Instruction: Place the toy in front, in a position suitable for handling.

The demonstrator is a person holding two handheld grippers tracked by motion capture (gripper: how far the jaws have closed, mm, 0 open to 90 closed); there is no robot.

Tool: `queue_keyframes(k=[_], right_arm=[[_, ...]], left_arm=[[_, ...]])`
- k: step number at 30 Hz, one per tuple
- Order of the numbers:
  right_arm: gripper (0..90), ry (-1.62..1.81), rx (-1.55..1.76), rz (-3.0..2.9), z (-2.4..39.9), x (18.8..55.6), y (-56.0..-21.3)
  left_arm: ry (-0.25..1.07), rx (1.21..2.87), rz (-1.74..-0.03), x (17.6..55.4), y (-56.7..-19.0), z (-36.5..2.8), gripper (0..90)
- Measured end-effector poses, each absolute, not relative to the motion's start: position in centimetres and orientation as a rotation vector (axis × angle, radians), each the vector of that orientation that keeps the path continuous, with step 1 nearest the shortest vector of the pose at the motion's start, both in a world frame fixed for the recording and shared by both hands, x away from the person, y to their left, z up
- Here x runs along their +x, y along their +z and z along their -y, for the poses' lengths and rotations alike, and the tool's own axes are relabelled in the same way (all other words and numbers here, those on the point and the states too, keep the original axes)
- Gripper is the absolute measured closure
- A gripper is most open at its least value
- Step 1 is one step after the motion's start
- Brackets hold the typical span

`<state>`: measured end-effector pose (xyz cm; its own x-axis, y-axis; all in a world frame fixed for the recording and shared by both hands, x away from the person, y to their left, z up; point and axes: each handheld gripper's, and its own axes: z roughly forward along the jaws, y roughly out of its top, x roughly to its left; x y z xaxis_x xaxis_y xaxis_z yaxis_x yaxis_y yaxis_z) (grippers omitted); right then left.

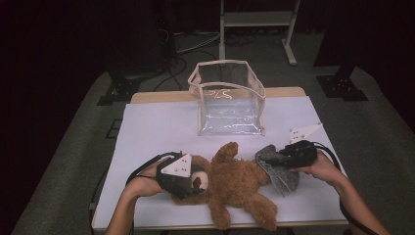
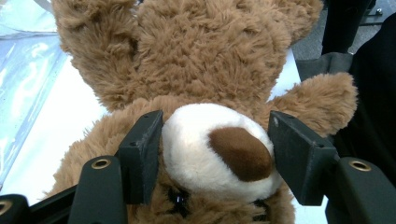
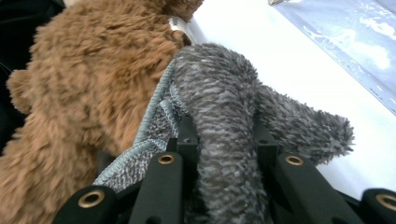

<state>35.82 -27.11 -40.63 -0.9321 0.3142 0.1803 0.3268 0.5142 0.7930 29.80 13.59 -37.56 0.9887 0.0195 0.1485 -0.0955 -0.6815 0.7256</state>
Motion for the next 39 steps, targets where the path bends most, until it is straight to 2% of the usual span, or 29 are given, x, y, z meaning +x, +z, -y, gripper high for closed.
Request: queue_keyframes(k=[4,13,19,24,28,32,35,39], right_arm=[[71.5,-1.461,-0.502,2.749,26.4,35.0,-39.3],[71.5,-1.519,-0.214,2.755,21.0,32.8,-37.7],[71.6,-1.592,-0.295,2.686,22.6,32.6,-39.4],[71.7,-1.601,-0.364,2.689,24.8,30.9,-41.6],[71.7,-1.581,-0.376,2.702,25.2,30.3,-41.9],[71.6,-1.634,-0.279,2.721,23.7,29.8,-39.5],[71.4,-1.632,-0.148,2.765,21.0,29.4,-38.0],[71.6,-1.614,-0.068,2.820,19.0,29.3,-37.7]], left_arm=[[0.185,2.315,0.044,29.8,-37.6,-13.5,36.5],[0.191,2.305,0.025,30.0,-37.6,-13.7,36.6],[0.201,2.292,0.001,30.2,-37.6,-13.7,36.7],[0.234,2.289,-0.029,30.6,-37.4,-13.5,36.6],[0.235,2.291,-0.025,30.6,-37.5,-13.3,36.6],[0.238,2.293,-0.016,30.6,-37.5,-13.2,36.6],[0.237,2.290,-0.020,30.7,-37.5,-13.3,36.5],[0.250,2.290,-0.002,30.5,-37.2,-13.7,35.5]])
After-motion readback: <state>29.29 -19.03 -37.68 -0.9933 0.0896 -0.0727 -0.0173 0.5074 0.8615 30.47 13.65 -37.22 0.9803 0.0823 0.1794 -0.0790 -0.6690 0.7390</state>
